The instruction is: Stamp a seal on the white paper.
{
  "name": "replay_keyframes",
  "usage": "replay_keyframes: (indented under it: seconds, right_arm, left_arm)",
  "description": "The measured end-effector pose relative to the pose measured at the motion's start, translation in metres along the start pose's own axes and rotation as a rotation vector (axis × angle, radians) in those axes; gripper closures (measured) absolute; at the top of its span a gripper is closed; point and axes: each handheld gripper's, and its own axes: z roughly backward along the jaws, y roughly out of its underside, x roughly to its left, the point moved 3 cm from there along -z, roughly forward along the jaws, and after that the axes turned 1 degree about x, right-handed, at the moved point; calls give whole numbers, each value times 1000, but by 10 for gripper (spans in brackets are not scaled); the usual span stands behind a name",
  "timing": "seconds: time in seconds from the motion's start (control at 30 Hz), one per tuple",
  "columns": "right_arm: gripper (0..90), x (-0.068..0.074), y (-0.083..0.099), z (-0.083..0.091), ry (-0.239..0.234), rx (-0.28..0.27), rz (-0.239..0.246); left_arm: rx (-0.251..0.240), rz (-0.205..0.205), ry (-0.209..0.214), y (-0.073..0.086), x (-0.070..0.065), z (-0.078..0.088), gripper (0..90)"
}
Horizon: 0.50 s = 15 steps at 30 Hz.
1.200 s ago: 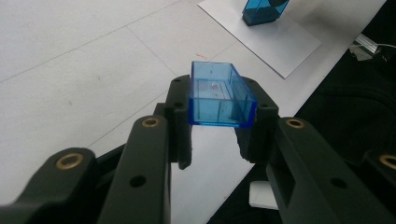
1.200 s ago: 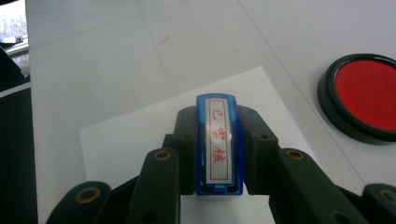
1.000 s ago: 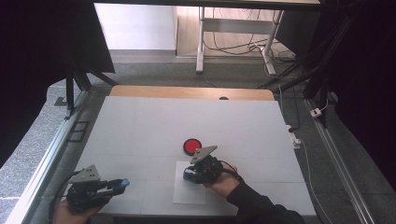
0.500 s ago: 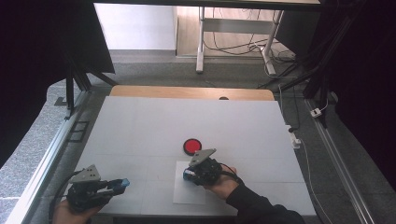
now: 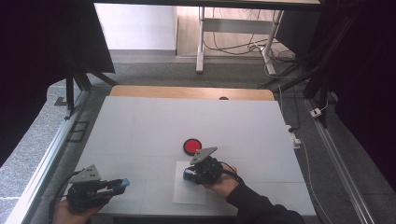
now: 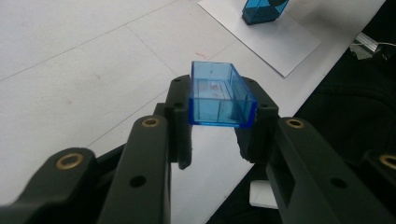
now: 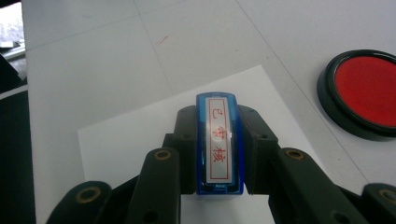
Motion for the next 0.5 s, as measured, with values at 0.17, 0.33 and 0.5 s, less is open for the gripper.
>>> replay_keyframes:
  seconds: [0.17,0.33,0.5]
  right_arm:
    - [714,-6,2,0,-39,-19,-51]
    - [715,-8,3,0,-53,-24,-71]
    - [715,-3,2,0,-22,-15,-31]
  left_arm:
    - [0,0,2,0,0,0,687]
    - [-1,1,1,0,0,0,688]
    - [0,1,1,0,0,0,687]
